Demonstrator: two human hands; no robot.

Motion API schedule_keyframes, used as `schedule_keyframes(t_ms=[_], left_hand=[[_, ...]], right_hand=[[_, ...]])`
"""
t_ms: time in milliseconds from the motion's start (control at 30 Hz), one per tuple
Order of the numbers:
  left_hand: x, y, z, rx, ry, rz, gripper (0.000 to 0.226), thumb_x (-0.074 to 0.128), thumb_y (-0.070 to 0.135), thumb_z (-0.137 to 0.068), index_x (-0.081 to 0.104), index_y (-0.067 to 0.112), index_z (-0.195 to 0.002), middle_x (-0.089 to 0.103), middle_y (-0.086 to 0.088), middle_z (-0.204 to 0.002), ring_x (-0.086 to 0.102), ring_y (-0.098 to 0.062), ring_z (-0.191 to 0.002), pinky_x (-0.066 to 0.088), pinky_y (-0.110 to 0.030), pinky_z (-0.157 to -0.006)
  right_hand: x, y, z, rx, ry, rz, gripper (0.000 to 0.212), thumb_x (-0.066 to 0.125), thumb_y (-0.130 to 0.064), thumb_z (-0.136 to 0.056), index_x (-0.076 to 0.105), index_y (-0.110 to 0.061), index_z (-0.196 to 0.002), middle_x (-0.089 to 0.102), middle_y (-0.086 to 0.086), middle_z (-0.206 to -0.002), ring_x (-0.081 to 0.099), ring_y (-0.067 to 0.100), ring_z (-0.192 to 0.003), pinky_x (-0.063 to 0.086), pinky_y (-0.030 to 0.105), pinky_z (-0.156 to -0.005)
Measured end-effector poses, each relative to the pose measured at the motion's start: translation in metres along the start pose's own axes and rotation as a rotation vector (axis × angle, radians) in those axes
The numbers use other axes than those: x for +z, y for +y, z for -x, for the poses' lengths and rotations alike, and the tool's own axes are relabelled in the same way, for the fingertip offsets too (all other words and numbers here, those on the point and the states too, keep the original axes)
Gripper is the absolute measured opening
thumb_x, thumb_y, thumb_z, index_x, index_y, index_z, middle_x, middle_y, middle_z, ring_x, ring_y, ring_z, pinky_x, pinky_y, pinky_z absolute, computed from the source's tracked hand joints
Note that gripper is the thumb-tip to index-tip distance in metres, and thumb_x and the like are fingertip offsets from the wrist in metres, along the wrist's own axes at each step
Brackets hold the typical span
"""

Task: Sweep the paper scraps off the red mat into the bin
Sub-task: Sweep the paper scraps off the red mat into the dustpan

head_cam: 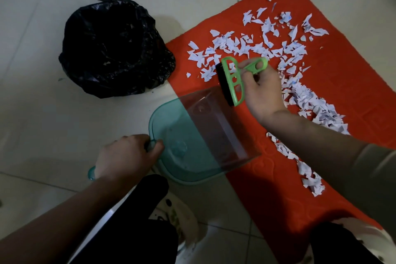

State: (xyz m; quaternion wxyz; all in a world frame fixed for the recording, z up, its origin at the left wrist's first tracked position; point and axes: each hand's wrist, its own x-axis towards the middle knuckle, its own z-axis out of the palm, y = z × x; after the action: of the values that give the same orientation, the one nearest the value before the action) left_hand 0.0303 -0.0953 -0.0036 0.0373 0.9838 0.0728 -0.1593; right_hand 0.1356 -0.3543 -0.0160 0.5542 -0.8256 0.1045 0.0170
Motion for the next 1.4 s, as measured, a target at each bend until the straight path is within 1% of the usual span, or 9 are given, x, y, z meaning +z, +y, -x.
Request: schedule_keyframes(t_ms=[267, 367, 633, 733, 867, 967, 1133, 1267, 1400], left_hand=[[-0.001, -0.012, 0.000, 0.125, -0.066, -0.181, 0.050, 0.040, 0.065, -0.088, 0.058, 0.021, -0.073, 0.044, 0.007, -0.053, 0.049, -0.015, -0.051, 0.032, -0.022, -0.045], [0.000, -0.004, -0.004, 0.179, -0.137, -0.196, 0.049, 0.034, 0.068, -0.088, 0.049, 0.024, -0.071, 0.055, 0.005, -0.066, 0.060, -0.018, -0.065, 0.039, -0.026, -0.056], [-0.003, 0.005, -0.015, 0.290, -0.147, -0.199, 0.051, 0.031, 0.066, -0.092, 0.043, 0.024, -0.066, 0.052, 0.008, -0.061, 0.053, -0.010, -0.056, 0.036, -0.023, -0.052], [-0.002, 0.010, -0.012, 0.298, -0.101, -0.189, 0.053, 0.032, 0.066, -0.092, 0.038, 0.023, -0.061, 0.049, 0.007, -0.056, 0.051, -0.010, -0.052, 0.037, -0.023, -0.050], [0.002, 0.014, -0.010, 0.325, -0.081, -0.172, 0.053, 0.030, 0.066, -0.092, 0.035, 0.024, -0.060, 0.047, 0.007, -0.054, 0.046, -0.007, -0.048, 0.032, -0.022, -0.047], [0.005, 0.012, -0.009, 0.337, -0.086, -0.164, 0.052, 0.028, 0.067, -0.092, 0.034, 0.026, -0.061, 0.048, 0.008, -0.056, 0.045, -0.005, -0.048, 0.032, -0.021, -0.046], [0.018, 0.005, -0.009, 0.319, -0.069, -0.142, 0.052, 0.028, 0.068, -0.089, 0.034, 0.026, -0.059, 0.052, 0.007, -0.060, 0.049, -0.009, -0.051, 0.039, -0.023, -0.049], [0.020, 0.000, -0.009, 0.292, -0.054, -0.129, 0.053, 0.031, 0.068, -0.088, 0.034, 0.025, -0.058, 0.053, 0.006, -0.062, 0.050, -0.010, -0.052, 0.041, -0.023, -0.050], [0.019, -0.001, -0.009, 0.274, -0.074, -0.119, 0.052, 0.030, 0.067, -0.089, 0.034, 0.025, -0.059, 0.053, 0.007, -0.064, 0.051, -0.009, -0.053, 0.040, -0.023, -0.050]], right_hand=[[0.020, -0.011, -0.016, -0.079, 0.012, -0.014, 0.015, 0.047, -0.018, -0.098, 0.062, -0.016, -0.101, 0.069, 0.009, -0.090, 0.068, 0.027, -0.075, 0.057, 0.041, -0.066], [0.039, -0.015, -0.020, -0.014, -0.029, -0.128, 0.014, 0.048, -0.009, -0.095, 0.062, -0.009, -0.097, 0.069, 0.011, -0.084, 0.069, 0.019, -0.064, 0.057, 0.032, -0.059], [0.075, -0.012, -0.022, 0.159, -0.172, -0.117, 0.009, 0.052, -0.013, -0.096, 0.061, -0.015, -0.094, 0.070, 0.011, -0.084, 0.071, 0.024, -0.065, 0.059, 0.035, -0.063], [0.064, -0.007, -0.024, 0.140, -0.052, 0.005, 0.014, 0.051, -0.015, -0.096, 0.063, -0.009, -0.102, 0.069, 0.006, -0.089, 0.069, 0.018, -0.069, 0.059, 0.029, -0.067], [0.039, -0.001, -0.025, 0.059, 0.144, 0.016, 0.012, 0.049, -0.015, -0.093, 0.060, -0.016, -0.094, 0.067, 0.004, -0.087, 0.068, 0.024, -0.077, 0.058, 0.039, -0.071], [0.039, -0.003, -0.017, 0.072, 0.059, -0.118, 0.013, 0.048, -0.007, -0.094, 0.058, -0.016, -0.094, 0.065, 0.006, -0.083, 0.067, 0.014, -0.066, 0.058, 0.030, -0.062], [0.053, -0.001, -0.012, 0.134, -0.107, -0.145, 0.012, 0.050, -0.010, -0.097, 0.059, -0.018, -0.095, 0.067, 0.006, -0.088, 0.069, 0.021, -0.066, 0.059, 0.035, -0.063], [0.035, 0.005, -0.022, 0.121, 0.136, -0.001, 0.012, 0.050, -0.011, -0.096, 0.062, -0.012, -0.098, 0.065, 0.001, -0.089, 0.062, 0.011, -0.073, 0.052, 0.017, -0.062], [0.025, 0.003, -0.025, 0.087, 0.244, -0.068, 0.012, 0.048, -0.011, -0.093, 0.060, -0.015, -0.093, 0.063, 0.002, -0.086, 0.064, 0.022, -0.079, 0.055, 0.031, -0.068]])
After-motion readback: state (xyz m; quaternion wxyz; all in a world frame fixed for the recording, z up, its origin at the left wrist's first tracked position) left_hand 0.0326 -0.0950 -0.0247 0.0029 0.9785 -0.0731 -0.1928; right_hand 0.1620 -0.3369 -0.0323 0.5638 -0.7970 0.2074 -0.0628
